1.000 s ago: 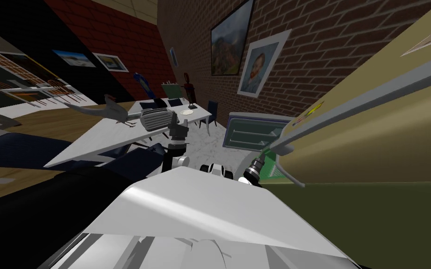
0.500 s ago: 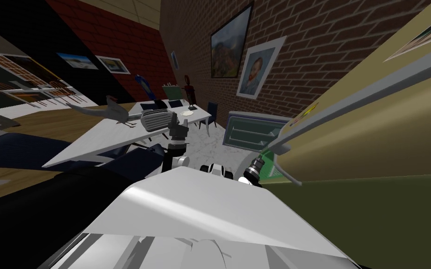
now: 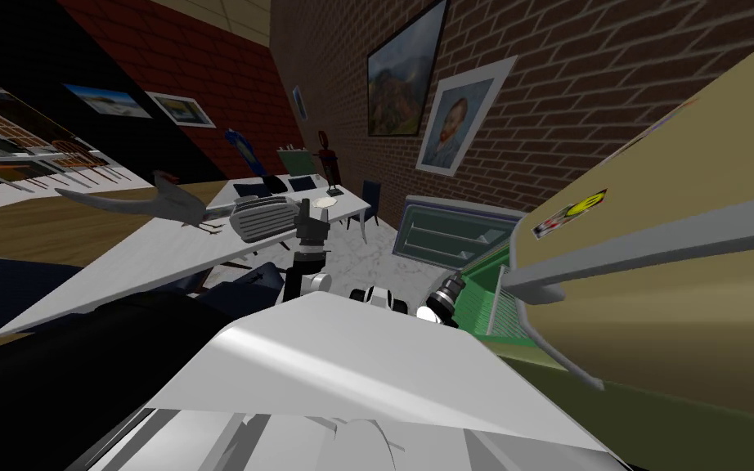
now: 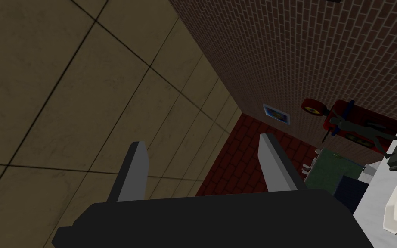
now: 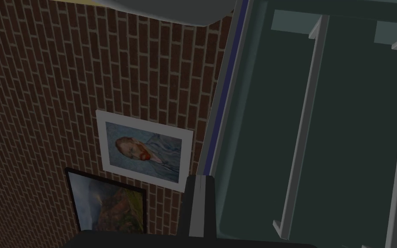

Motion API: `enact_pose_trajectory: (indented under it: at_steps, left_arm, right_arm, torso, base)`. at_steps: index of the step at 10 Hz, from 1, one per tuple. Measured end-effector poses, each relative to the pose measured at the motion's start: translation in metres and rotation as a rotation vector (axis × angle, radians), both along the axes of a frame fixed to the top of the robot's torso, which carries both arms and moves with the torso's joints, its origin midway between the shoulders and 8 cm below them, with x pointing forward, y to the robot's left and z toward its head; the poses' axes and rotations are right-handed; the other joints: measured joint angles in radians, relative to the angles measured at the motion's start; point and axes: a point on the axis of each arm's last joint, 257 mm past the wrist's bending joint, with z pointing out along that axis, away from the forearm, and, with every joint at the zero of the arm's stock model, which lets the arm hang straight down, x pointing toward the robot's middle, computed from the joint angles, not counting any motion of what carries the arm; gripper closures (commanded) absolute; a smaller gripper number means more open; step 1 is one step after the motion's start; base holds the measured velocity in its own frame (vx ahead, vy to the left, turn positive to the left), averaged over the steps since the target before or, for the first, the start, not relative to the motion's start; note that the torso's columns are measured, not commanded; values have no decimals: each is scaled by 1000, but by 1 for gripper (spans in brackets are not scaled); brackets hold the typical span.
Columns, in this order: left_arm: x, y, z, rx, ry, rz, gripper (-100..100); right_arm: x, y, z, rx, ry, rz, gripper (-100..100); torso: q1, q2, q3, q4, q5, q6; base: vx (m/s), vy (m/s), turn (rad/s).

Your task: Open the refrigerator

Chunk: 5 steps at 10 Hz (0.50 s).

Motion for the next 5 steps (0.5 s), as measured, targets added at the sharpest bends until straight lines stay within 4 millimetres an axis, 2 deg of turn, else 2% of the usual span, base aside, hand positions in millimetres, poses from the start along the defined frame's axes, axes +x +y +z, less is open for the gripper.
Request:
enact_pose_trajectory:
  at_steps: [3, 4, 5]
  left_arm:
    - [0, 0, 0, 0, 0, 0, 0]
    - [0, 0, 0, 0, 0, 0, 0]
    - [0, 0, 0, 0, 0, 0, 0]
  right_arm:
    - [-2, -6, 2, 1, 1, -40, 100]
    - [-2, -8, 3, 2, 2, -54, 100]
    - [-2, -8, 3, 1, 2, -56, -100]
  torso:
    - [3, 2, 1, 1, 1, 0]
    - [3, 1, 0, 0, 1, 0]
    - [-1, 3, 2, 1, 0, 0]
  base:
    - [141, 129, -53]
    - [57, 62, -10]
    - [8, 14, -88]
